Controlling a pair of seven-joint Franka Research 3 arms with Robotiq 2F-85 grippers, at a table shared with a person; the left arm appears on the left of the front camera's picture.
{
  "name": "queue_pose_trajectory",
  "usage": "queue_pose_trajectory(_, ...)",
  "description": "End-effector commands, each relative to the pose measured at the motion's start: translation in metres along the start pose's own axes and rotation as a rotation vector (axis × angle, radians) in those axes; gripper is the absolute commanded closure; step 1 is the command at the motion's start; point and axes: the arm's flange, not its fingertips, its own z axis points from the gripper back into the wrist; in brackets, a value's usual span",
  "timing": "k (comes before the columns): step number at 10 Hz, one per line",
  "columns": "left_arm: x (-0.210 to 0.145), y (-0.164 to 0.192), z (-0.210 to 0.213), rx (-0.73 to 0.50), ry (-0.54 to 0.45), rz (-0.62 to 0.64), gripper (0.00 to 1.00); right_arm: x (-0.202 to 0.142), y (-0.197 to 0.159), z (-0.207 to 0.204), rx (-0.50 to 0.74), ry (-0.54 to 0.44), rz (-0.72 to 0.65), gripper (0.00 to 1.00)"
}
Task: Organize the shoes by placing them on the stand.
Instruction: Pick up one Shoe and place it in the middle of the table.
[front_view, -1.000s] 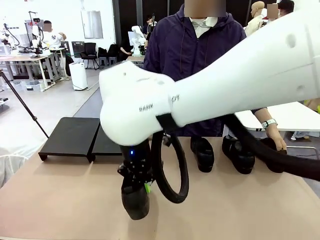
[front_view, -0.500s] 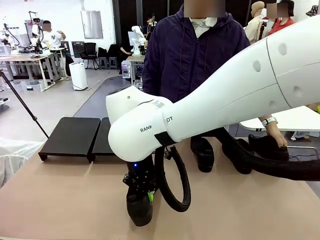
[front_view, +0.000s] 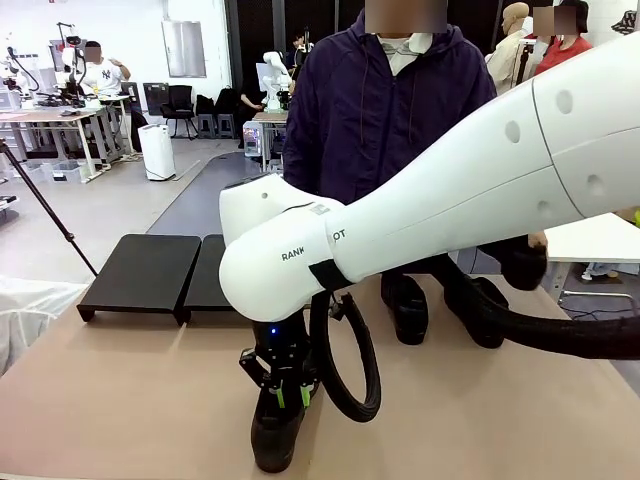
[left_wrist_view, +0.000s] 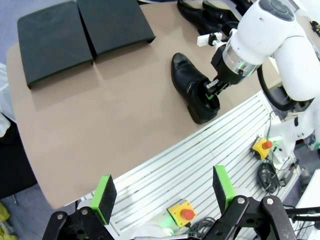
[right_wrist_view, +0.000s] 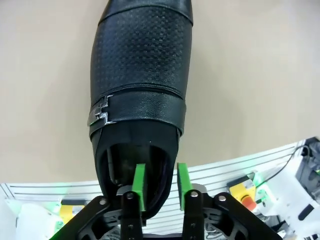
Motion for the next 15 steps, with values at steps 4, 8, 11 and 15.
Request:
queue_pose_trajectory(4, -0.001, -0.001, 0.001, -0.014, -0.003, -0.014, 0.0, -0.009, -0.013, 0.013, 0.023, -0.006, 0.021, 0.0)
queue_pose_trajectory(8, -0.001, -0.001, 0.001, -0.014, -0.003, -0.014, 0.0, -0.059, -0.063, 0.085, 0.049, -0.075, 0.108, 0.0)
queue_pose_trajectory(11, -0.001, -0.001, 0.001, -0.014, -0.003, -0.014, 0.0, -0.128, -0.134, 0.133, 0.237, -0.058, 0.313, 0.0)
queue_pose_trajectory(15, -0.001, -0.001, 0.001, -0.014, -0.003, -0.014, 0.0, -0.217, -0.26, 0.105, 0.434, -0.149, 0.24, 0.0)
